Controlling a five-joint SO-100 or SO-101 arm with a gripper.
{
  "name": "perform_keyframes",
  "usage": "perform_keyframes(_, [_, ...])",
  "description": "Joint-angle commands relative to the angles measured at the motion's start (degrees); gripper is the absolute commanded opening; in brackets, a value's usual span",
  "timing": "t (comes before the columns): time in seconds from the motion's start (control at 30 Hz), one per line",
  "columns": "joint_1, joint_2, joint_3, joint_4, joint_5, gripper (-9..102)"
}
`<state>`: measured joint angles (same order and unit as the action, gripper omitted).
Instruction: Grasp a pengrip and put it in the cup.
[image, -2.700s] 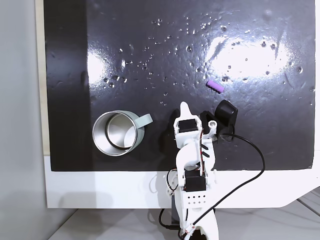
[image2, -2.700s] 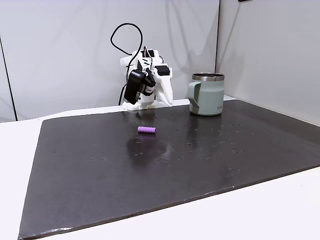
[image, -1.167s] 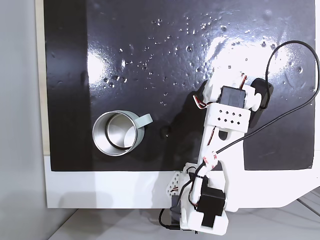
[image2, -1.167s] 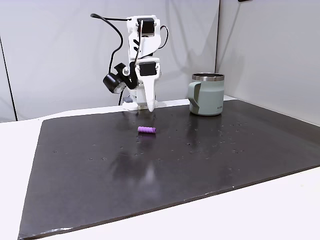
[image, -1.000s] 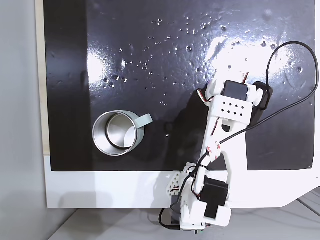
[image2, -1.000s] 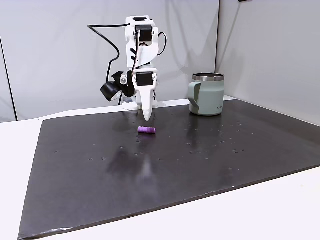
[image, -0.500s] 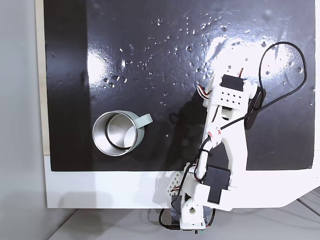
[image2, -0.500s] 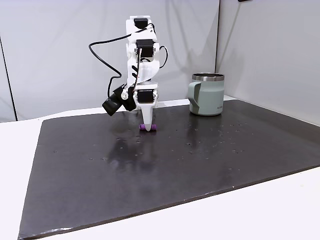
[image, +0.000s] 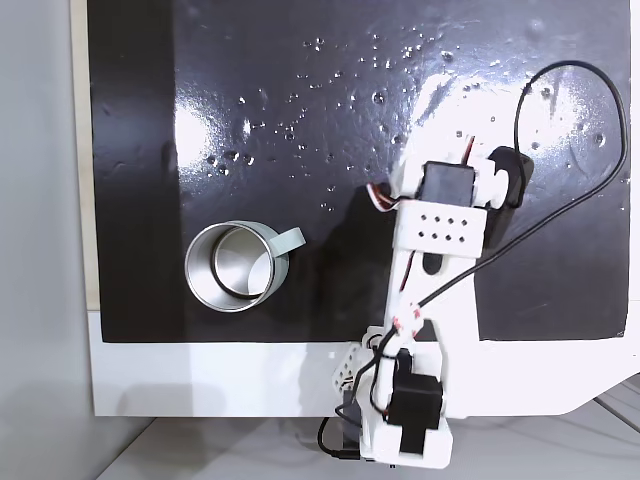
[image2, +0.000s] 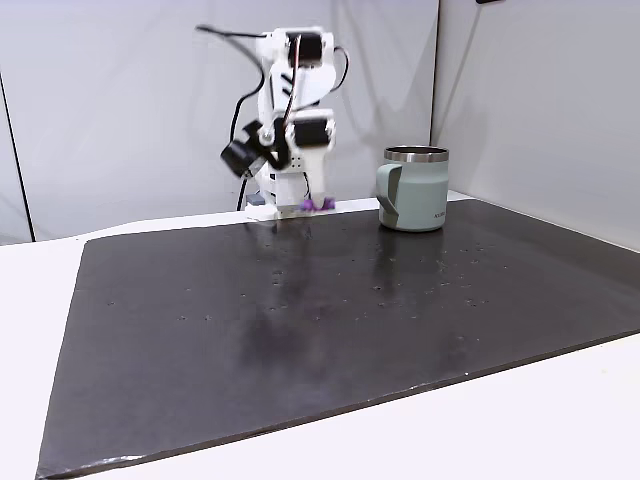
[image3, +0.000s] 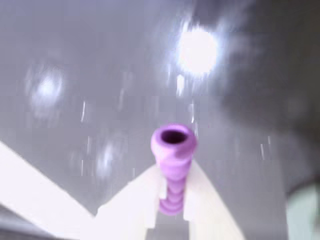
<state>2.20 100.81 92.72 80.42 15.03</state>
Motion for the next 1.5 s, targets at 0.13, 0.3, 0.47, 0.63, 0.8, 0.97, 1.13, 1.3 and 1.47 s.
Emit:
perform_keyframes(0.13, [-11.43,6.77,-28.74,21.53,2.02,0])
perform_keyframes(0.3, [-23.64,11.69,-25.75,19.51,-3.87,0])
perform_keyframes(0.47, [-32.7,10.99,-25.31,17.75,-6.86,0])
perform_keyframes(0.63, [-42.71,7.56,-24.96,17.31,-9.4,0])
perform_keyframes(0.8, [-48.6,6.33,-21.18,18.11,-11.69,0])
perform_keyframes(0.97, [-50.89,5.98,-16.26,19.42,-13.62,0])
perform_keyframes(1.13, [-51.59,5.89,-14.15,19.6,-14.06,0])
perform_keyframes(1.3, [-51.68,6.06,-14.5,19.25,-14.77,27])
perform_keyframes(1.47, [-51.77,6.5,-14.5,19.25,-14.77,33])
